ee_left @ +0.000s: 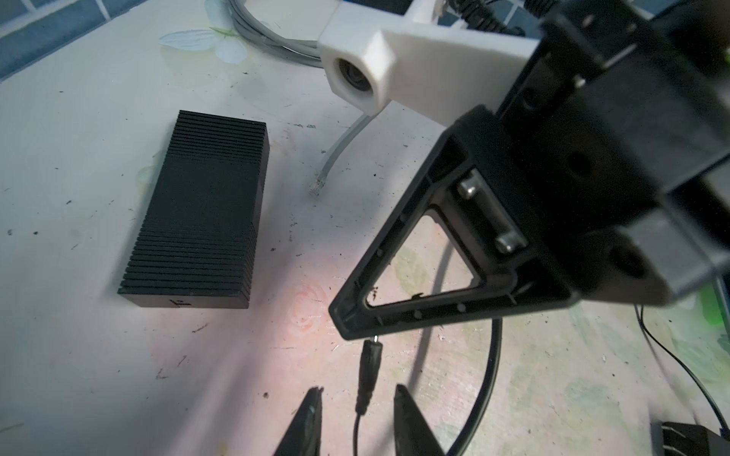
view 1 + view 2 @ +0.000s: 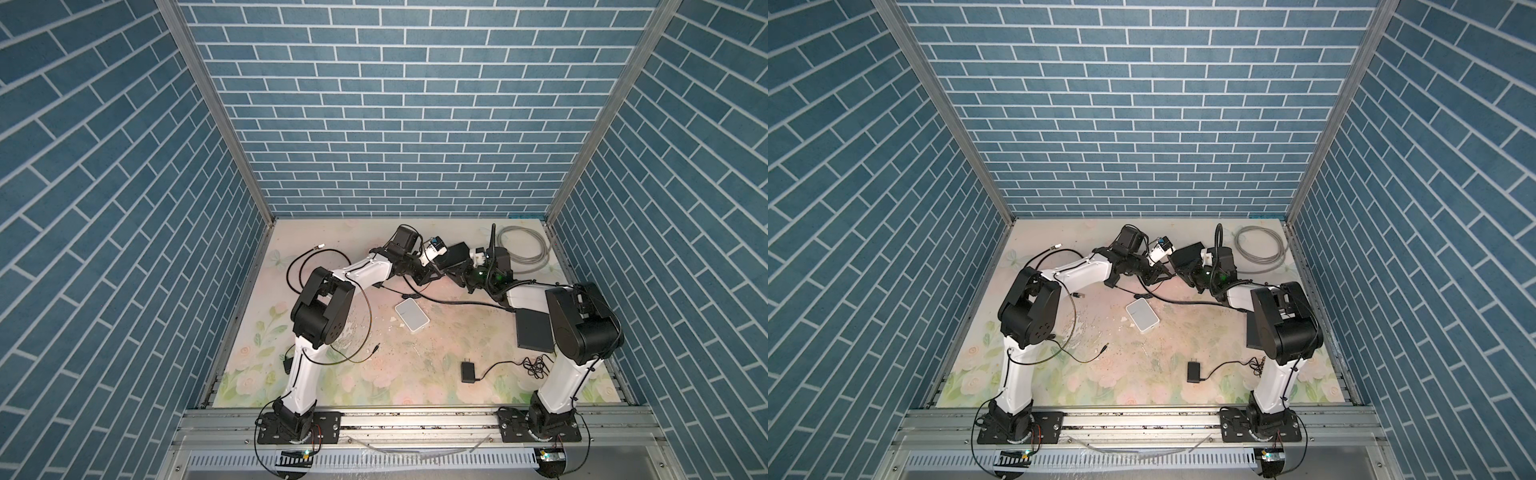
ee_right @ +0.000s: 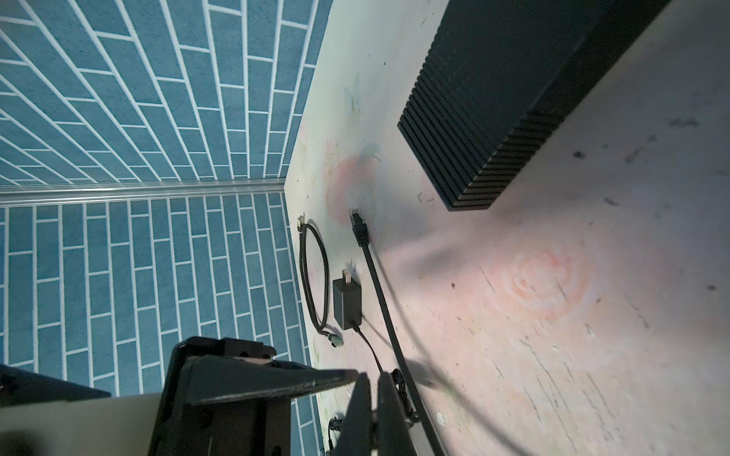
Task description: Insert the plug into the switch port
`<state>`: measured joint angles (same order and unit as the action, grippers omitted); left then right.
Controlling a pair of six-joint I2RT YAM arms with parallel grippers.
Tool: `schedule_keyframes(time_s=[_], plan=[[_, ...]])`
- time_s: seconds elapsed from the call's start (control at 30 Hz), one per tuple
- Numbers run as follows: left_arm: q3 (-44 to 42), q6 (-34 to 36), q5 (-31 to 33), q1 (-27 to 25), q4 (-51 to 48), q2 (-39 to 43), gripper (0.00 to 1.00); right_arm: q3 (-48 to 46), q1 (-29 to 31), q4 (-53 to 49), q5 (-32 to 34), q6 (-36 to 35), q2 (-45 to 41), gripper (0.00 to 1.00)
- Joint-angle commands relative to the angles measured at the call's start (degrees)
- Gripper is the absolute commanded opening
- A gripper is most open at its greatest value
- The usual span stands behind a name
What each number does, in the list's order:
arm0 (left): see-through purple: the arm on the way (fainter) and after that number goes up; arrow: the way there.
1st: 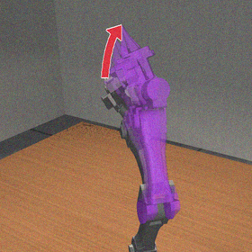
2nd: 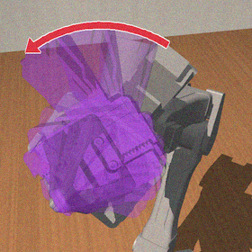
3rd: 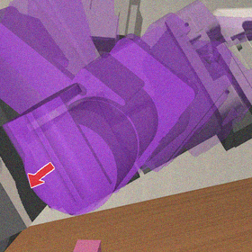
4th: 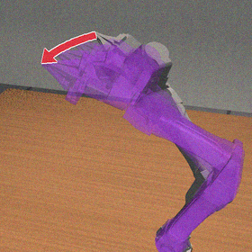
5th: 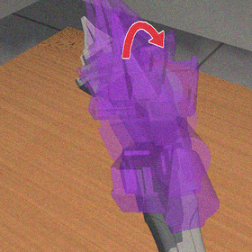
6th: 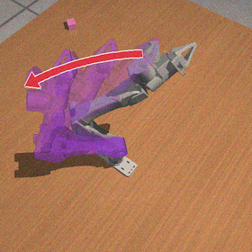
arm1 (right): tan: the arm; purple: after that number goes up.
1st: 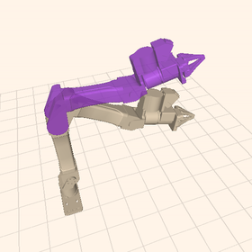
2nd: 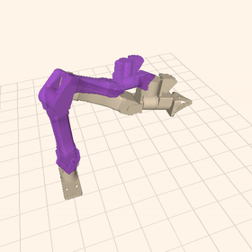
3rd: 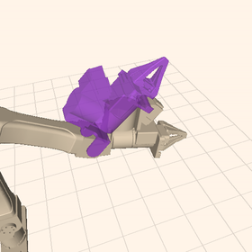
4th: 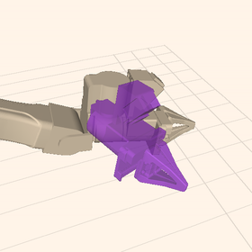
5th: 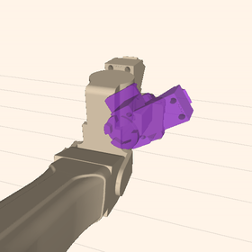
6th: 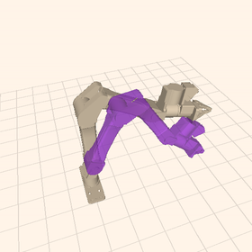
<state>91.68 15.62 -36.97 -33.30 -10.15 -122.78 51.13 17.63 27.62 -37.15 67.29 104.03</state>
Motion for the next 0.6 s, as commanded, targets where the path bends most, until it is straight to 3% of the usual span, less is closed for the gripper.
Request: schedule_keyframes(time_s=[0.0, 0.13, 0.33, 0.57], plan=[[0.3, 1.6, -2.1, -0.1, -0.3, -2.1, 0.32, -1.2, 0.4, 1.7, -0.5, 1.7, -0.6, 0.05], [2.3, 2.0, -2.2, -0.2, -2.4, -3.5, 0.28, -1.1, 0.5, 1.5, -0.6, 1.9, -0.8, 0.05], [2.5, 1.9, -2.0, -0.2, -1.8, -3.7, 0.11, -1.0, 0.7, 1.4, -0.6, 1.7, -0.6, 0.05], [1.0, 1.2, -2.5, -0.1, 0.4, -2.5, 0.27, -0.9, 0.8, 1.2, -0.4, 1.8, 0.1, 0.05]])
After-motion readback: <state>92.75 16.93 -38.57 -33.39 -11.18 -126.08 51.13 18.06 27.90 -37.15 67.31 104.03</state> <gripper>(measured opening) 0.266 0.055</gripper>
